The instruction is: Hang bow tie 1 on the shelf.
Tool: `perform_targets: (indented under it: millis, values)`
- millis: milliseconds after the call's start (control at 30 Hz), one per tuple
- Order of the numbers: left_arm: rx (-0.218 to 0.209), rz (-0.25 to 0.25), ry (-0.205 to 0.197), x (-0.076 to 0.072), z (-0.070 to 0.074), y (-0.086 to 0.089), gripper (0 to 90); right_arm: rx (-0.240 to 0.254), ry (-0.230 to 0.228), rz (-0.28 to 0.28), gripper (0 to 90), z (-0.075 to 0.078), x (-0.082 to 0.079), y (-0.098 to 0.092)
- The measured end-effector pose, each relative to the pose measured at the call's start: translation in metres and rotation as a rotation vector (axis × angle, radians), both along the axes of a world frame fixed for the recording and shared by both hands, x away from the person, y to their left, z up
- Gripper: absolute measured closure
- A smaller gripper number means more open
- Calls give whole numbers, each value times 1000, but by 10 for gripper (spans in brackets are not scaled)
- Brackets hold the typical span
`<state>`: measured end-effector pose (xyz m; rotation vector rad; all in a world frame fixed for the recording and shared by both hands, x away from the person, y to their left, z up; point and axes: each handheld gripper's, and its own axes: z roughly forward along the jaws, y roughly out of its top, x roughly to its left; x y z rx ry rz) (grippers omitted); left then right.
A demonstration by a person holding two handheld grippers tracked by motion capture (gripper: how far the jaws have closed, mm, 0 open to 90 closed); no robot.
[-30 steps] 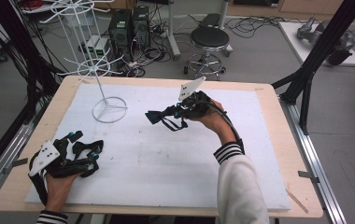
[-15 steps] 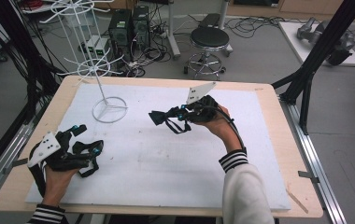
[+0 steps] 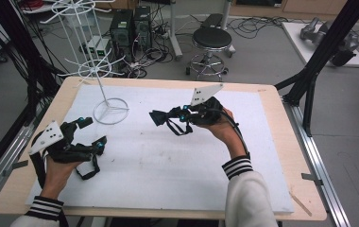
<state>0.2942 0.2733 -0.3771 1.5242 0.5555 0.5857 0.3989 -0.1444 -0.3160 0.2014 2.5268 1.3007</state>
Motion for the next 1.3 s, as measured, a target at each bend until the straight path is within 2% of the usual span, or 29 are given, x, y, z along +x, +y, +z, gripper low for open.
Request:
perform_targets:
  millis: [67, 133, 400, 733, 867, 1033, 1167, 1300]
  values:
    - [13, -21, -2, 3, 7, -4, 133, 21, 4, -3, 839, 0, -3, 0]
    - [22, -36, -2, 5, 11, -7, 134, 16, 5, -9, 839, 1, -5, 0]
    - [11, -88, -11, 11, 28, -20, 134, 48, -15, -10, 838, 8, -17, -1]
    - [28, -154, -8, 16, 41, -41, 133, 77, -18, -42, 838, 7, -33, -6]
    - [41, -201, -6, 19, 49, -52, 133, 81, -17, -60, 838, 8, -36, -6]
    - [41, -226, -1, 22, 55, -60, 133, 86, -18, -68, 838, 11, -39, -5]
    - [45, -265, 4, 24, 58, -70, 131, 111, -12, -77, 838, 12, -42, -7]
    - [57, -295, 10, 25, 61, -79, 130, 101, -1, -82, 838, 11, -44, -4]
